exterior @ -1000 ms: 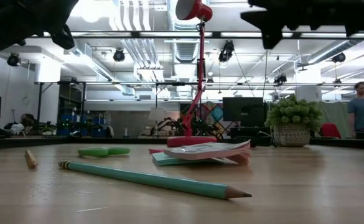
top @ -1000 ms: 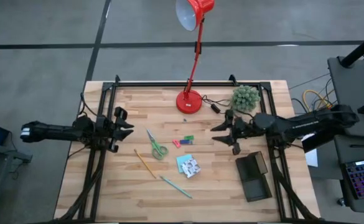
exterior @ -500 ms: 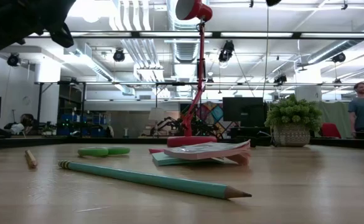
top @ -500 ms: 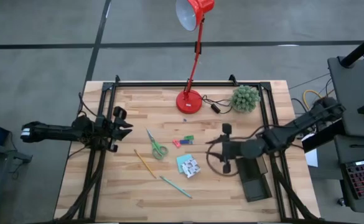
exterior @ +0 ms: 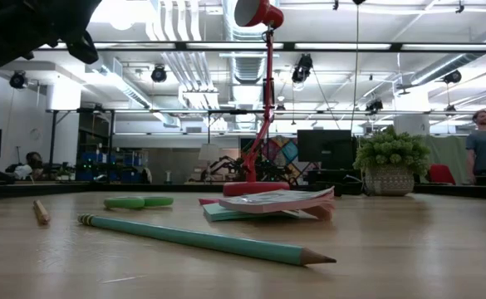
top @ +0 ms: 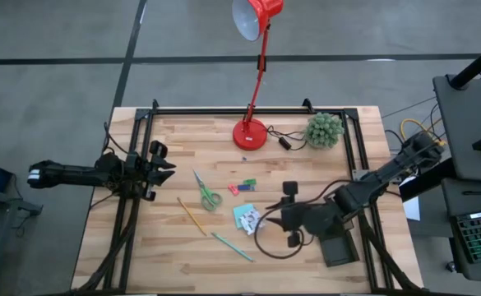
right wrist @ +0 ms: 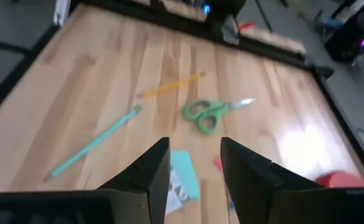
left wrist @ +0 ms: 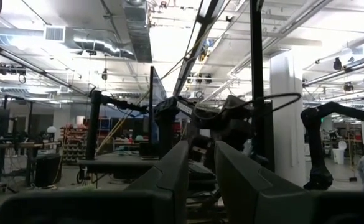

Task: Pick and place office supplies into organizer
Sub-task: Put the pink sticky note into the black desk organizer

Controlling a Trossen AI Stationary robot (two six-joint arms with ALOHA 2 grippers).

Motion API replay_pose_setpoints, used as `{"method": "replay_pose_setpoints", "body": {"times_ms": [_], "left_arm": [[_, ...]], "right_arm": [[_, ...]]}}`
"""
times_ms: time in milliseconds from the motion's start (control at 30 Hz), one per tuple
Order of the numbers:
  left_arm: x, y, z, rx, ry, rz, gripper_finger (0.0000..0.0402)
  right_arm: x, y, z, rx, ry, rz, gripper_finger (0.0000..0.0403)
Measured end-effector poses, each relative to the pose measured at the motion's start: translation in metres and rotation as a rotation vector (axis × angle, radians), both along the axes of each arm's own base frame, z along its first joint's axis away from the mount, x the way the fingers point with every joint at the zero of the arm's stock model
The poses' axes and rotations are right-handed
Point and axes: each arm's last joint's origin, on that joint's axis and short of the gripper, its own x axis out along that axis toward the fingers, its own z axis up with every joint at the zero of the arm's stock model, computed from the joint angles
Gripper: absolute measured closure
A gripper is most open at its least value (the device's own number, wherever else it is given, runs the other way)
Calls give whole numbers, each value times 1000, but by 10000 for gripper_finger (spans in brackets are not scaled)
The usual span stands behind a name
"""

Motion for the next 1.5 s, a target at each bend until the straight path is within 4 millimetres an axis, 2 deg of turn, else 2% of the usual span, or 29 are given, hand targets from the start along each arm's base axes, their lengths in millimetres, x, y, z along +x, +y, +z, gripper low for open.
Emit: {"method": "replay_pose_setpoints", "body": {"times_ms": [300,600,933,1267,1500], "left_arm": [[0,0,0,1,-5,0,336],[0,0,0,1,-3,0,336],[1,0,-1,1,7,0,336],[1,0,-1,0,9,0,336],[1,0,-1,1,13,0,336]], "right_arm": [[13,10,-13,-3,170,-63,271],[25,25,-39,-60,257,-49,278],[36,31,-74,-133,347,-42,267],[45,37,-104,-164,392,-43,263],[53,43,-115,-235,367,35,266]]}}
